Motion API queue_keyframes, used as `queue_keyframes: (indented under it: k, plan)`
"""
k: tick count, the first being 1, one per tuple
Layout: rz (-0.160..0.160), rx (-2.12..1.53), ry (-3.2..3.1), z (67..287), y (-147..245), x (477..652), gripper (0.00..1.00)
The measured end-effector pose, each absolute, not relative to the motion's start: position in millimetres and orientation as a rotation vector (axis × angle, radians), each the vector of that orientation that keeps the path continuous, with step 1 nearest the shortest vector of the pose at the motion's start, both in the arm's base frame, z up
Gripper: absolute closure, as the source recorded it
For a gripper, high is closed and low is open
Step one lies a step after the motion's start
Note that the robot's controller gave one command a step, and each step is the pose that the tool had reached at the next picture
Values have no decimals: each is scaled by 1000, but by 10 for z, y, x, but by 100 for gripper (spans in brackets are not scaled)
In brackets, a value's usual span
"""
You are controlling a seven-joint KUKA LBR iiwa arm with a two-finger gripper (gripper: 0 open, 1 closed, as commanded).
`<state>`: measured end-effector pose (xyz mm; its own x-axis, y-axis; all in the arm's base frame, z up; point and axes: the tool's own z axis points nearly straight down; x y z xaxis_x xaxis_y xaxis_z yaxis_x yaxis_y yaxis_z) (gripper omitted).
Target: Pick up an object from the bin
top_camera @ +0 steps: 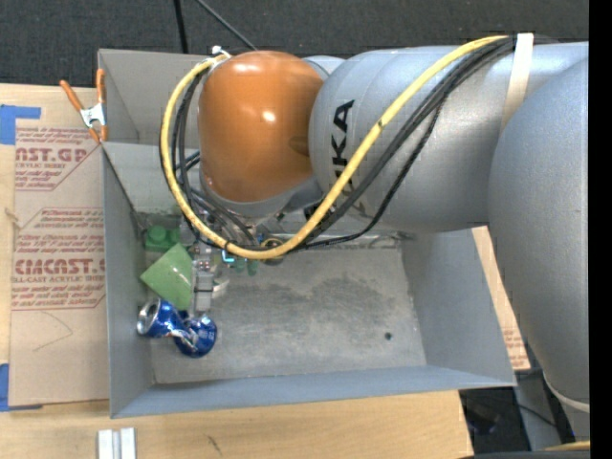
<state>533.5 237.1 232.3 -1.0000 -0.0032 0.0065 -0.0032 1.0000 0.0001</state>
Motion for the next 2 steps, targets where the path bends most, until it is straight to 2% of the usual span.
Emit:
queue_keyframes:
  k: [1,2]
  plan:
    - [-6,264,-3142,910,2090,5138,0]
    - [-3,263,-3133,864,2078,5111,100]
